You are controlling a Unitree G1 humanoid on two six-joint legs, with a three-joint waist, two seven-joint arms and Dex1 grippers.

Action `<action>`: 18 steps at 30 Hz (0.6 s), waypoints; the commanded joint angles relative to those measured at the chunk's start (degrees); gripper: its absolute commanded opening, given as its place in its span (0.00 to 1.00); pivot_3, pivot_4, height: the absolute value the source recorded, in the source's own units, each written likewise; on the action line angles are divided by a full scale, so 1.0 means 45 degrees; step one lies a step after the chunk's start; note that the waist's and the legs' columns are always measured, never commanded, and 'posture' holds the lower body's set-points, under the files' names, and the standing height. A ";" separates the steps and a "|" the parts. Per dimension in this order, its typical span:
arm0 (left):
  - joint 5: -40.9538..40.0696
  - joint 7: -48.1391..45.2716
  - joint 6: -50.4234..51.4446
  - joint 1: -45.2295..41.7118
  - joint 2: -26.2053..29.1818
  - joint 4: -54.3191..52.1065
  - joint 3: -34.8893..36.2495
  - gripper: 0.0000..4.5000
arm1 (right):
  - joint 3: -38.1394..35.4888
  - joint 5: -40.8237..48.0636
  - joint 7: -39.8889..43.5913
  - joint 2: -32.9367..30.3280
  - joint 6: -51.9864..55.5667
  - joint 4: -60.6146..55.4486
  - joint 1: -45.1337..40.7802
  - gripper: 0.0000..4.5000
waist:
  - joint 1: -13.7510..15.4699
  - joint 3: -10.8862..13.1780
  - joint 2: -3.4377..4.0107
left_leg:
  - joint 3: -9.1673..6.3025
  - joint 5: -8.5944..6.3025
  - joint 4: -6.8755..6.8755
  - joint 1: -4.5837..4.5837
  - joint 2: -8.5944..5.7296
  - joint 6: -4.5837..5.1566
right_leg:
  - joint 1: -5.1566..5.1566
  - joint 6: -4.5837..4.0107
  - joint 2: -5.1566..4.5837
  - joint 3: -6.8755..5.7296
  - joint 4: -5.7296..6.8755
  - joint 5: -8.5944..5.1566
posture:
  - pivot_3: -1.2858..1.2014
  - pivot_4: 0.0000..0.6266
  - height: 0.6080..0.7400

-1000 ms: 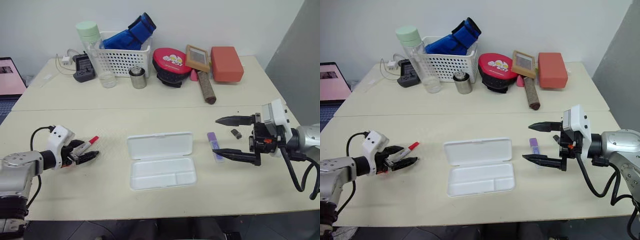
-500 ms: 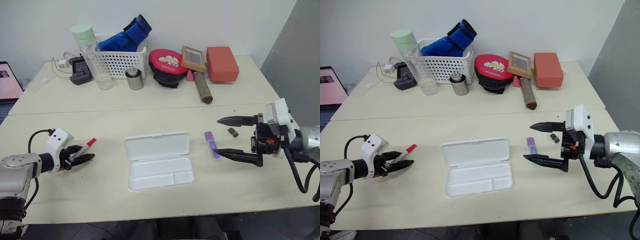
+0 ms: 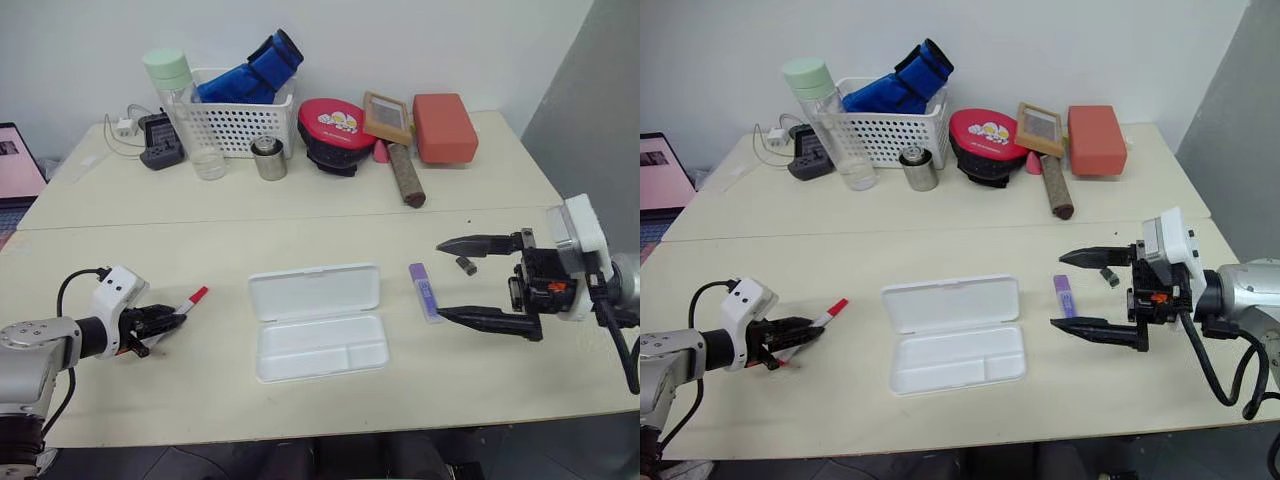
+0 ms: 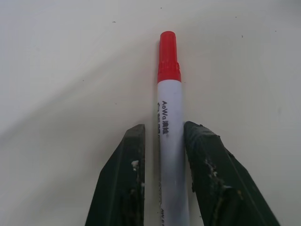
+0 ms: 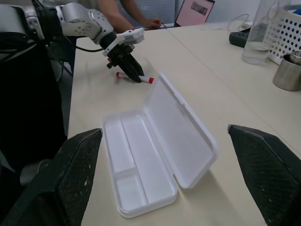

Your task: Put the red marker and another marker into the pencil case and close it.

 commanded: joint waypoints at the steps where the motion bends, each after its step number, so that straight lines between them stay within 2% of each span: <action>1: -0.0042 -0.0053 0.0092 0.0049 -0.0022 -0.0029 -0.0006 0.17 | -0.0328 0.0077 0.0437 -0.0375 -0.0201 -0.0298 0.0079 1.00 | 0.0002 0.0000 0.0000 | 0.0000 0.0000 0.0000 0.0000 0.0000 0.0000 | 0.0000 0.0000 0.0000 -0.0001 0.0000 0.0000 | 0.52 0.24 1.00; 3: -0.0034 -0.0063 0.0065 0.0022 -0.0021 0.0003 -0.0005 0.11 | -0.0297 -0.0044 0.0444 -0.0415 -0.0260 -0.0240 0.0102 1.00 | 0.0003 0.0000 0.0000 | 0.0000 0.0000 0.0001 -0.0001 0.0000 0.0000 | 0.0000 0.0000 0.0000 0.0001 -0.0001 0.0000 | 0.52 0.24 1.00; 5: -0.0019 -0.0051 0.0029 -0.0007 -0.0035 0.0052 -0.0004 0.10 | -0.0263 -0.0071 0.0390 -0.0390 -0.0274 -0.0171 0.0066 1.00 | 0.0003 0.0000 0.0000 | -0.0002 0.0000 0.0001 0.0000 0.0000 0.0000 | -0.0001 0.0000 0.0000 -0.0001 0.0000 0.0000 | 0.52 0.24 1.00; 15: -0.0150 -0.0109 0.0054 0.0098 0.0146 -0.0273 0.0288 0.09 | -0.0122 -0.0255 0.0314 -0.0328 -0.0319 -0.0094 0.0025 1.00 | 0.0004 0.0000 0.0000 | -0.0003 0.0000 0.0000 -0.0002 0.0000 0.0000 | -0.0002 0.0000 0.0000 -0.0001 -0.0001 0.0000 | 0.52 0.24 1.00; 18: -0.0908 -0.0350 0.0844 -0.0199 0.0400 -0.1306 0.0826 0.09 | -0.0143 -0.0276 0.0256 -0.0298 -0.0325 -0.0101 0.0062 1.00 | 0.0005 0.0003 -0.0005 | -0.0004 0.0000 0.0000 -0.0006 0.0000 0.0000 | -0.0003 0.0000 0.0000 -0.0002 -0.0002 0.0000 | 0.52 0.24 1.00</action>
